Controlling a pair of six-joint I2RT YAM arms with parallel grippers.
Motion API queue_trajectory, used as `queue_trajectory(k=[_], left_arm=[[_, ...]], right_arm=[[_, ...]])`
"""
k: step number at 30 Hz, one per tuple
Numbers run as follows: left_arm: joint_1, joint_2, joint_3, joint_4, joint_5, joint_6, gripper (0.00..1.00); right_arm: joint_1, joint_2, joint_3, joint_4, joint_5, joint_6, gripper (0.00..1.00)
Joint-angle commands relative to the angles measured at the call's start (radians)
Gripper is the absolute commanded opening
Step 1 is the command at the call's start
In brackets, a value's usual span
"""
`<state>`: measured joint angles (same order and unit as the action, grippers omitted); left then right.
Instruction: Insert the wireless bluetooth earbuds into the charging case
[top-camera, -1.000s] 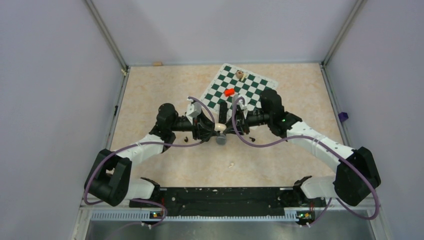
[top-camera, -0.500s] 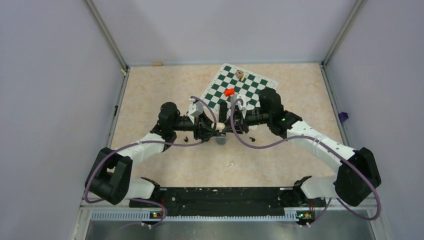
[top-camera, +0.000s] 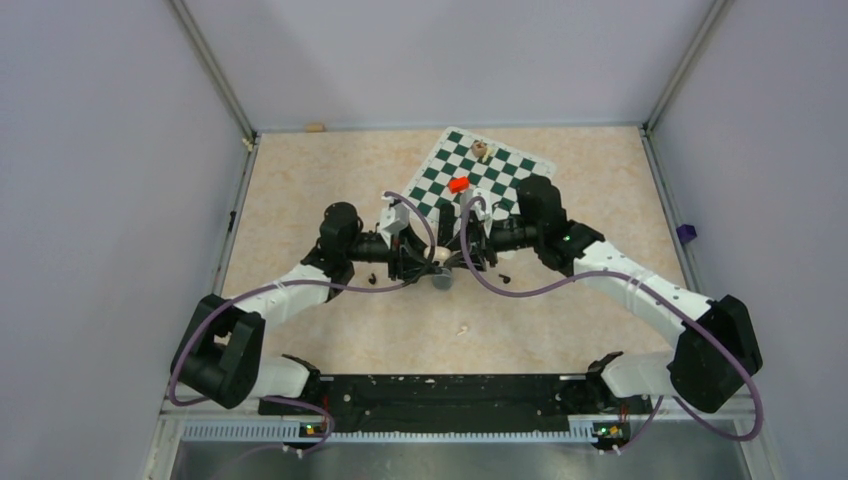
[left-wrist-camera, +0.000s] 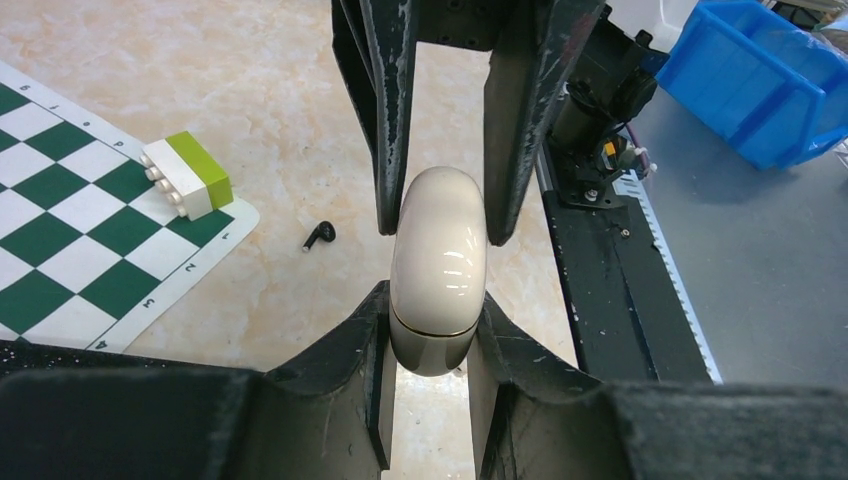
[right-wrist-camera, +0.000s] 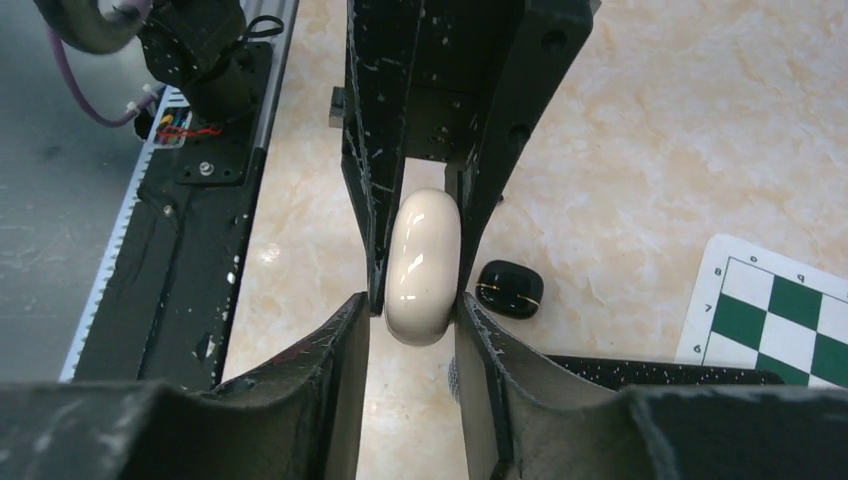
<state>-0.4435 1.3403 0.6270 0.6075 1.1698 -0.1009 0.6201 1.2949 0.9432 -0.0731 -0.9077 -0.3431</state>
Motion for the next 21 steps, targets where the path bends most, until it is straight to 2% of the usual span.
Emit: queue_trajectory(k=[1,7,21], left_arm=[[-0.008,-0.004,0.035,-0.009,0.006,0.024,0.00],[-0.007,-0.008,0.038,-0.009,0.005,0.020,0.00],[-0.006,-0.021,0.029,0.019,-0.007,0.002,0.00]], right_arm=[[0.025,-0.017,0.052,0.095,-0.078,0.046,0.37],[0.027,0.009,0.036,0.140,-0.064,0.088,0.41],[0.045,0.026,0.038,0.075,0.013,0.004,0.42]])
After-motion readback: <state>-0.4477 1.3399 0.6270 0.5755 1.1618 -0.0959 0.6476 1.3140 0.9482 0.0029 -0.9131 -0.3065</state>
